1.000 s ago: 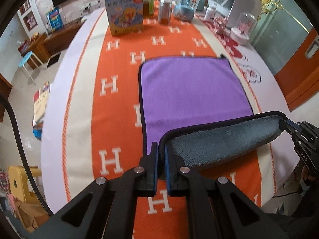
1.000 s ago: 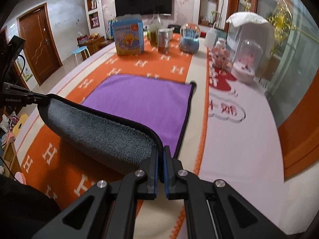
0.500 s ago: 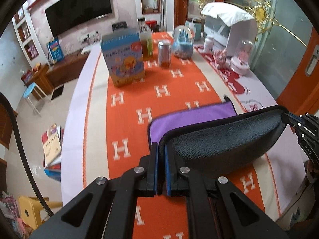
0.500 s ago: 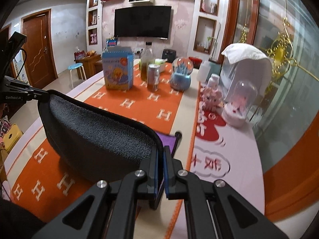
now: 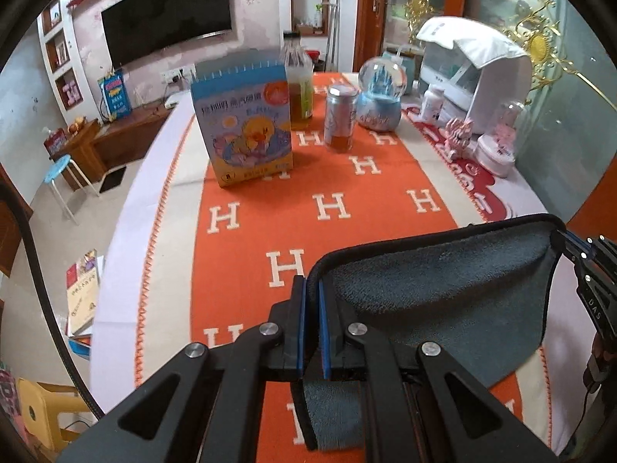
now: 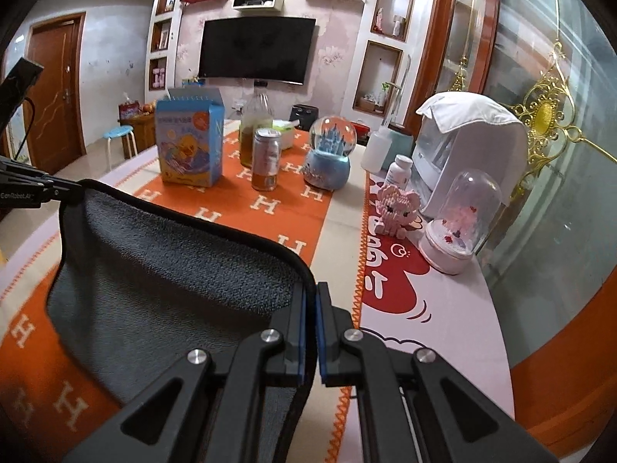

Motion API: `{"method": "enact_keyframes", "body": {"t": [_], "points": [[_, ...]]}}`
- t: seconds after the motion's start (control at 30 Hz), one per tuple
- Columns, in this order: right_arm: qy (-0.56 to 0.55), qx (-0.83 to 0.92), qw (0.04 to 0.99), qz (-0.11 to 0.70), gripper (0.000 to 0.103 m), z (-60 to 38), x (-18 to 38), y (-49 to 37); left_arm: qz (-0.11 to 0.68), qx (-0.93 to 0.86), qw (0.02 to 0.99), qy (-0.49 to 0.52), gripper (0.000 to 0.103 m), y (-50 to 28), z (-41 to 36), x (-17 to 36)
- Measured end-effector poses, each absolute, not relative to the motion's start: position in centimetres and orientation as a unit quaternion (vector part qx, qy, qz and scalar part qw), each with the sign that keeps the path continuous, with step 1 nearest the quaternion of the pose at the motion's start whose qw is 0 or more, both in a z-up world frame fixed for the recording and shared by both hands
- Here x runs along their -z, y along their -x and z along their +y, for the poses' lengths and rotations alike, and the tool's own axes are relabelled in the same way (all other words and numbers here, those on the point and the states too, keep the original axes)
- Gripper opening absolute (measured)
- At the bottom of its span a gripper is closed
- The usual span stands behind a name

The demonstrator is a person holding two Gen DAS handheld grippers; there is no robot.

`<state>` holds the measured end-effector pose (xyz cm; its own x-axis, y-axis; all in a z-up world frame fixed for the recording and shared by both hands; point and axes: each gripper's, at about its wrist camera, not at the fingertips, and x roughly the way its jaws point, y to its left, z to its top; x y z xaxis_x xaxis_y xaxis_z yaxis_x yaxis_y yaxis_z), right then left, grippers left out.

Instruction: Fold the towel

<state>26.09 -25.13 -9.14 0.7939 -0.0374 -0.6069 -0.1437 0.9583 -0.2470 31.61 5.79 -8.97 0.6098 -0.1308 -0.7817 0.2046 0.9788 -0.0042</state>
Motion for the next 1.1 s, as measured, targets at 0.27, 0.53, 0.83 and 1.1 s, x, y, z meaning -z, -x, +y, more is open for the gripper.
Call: {"method": "enact_keyframes", "body": {"t": [0.27,0.53,0.83,1.1], "points": [[0.15,-0.025,0.922,0.356,0.004,-24.7,13.3,-28.8,0.484,0.082,0.871,-0.022,0.005,-35.0,6.0,14.3],[0.147,-0.016,0.912,0.383,0.011,-24.9,15.0,-30.5,0.525,0.066,0.849,0.006,0.017,-36.8,6.4,17.5],[0.124,-0.007,0.915,0.383,0.042,-25.4,14.1,-30.4,0.526,0.068,0.847,0.046,0.021,-36.1,7.3,16.9],[0.109,0.005,0.917,0.383,0.065,-24.9,12.3,-27.9,0.515,0.071,0.853,0.049,0.032,-33.7,8.0,13.9]]}}
